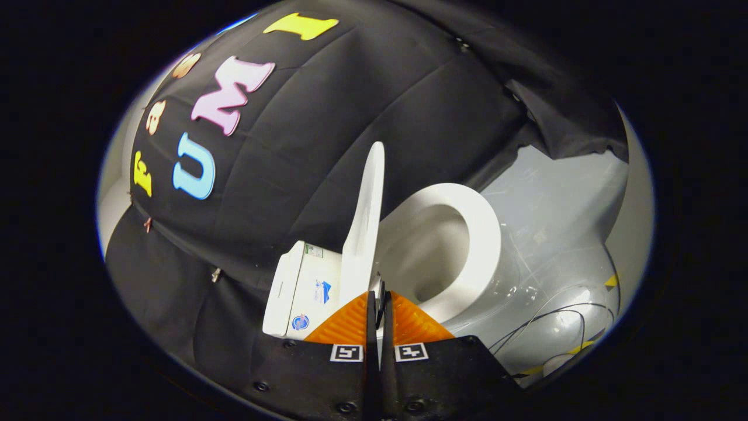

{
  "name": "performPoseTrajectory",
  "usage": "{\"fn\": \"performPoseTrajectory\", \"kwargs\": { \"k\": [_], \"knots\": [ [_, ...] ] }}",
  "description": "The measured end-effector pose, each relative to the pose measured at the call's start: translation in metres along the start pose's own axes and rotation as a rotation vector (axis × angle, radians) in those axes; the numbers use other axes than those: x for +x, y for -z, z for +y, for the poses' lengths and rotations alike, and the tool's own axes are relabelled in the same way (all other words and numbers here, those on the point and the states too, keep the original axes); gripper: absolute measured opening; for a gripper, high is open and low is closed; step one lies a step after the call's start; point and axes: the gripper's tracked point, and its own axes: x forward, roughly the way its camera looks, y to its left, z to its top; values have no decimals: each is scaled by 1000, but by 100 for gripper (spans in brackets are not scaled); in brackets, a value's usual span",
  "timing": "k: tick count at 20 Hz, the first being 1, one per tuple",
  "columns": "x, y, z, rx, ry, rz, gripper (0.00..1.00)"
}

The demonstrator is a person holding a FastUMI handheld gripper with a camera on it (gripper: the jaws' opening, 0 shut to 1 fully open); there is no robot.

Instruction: Open the toilet lid.

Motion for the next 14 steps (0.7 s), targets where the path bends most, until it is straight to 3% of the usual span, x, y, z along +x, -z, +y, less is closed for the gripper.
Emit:
{"fn": "performPoseTrajectory", "kwargs": {
  "k": [5, 14],
  "knots": [
    [-3, 3, 50, -192, 111, -24, 6],
    [-5, 12, 121, -274, 199, -23, 7]
  ]
}}
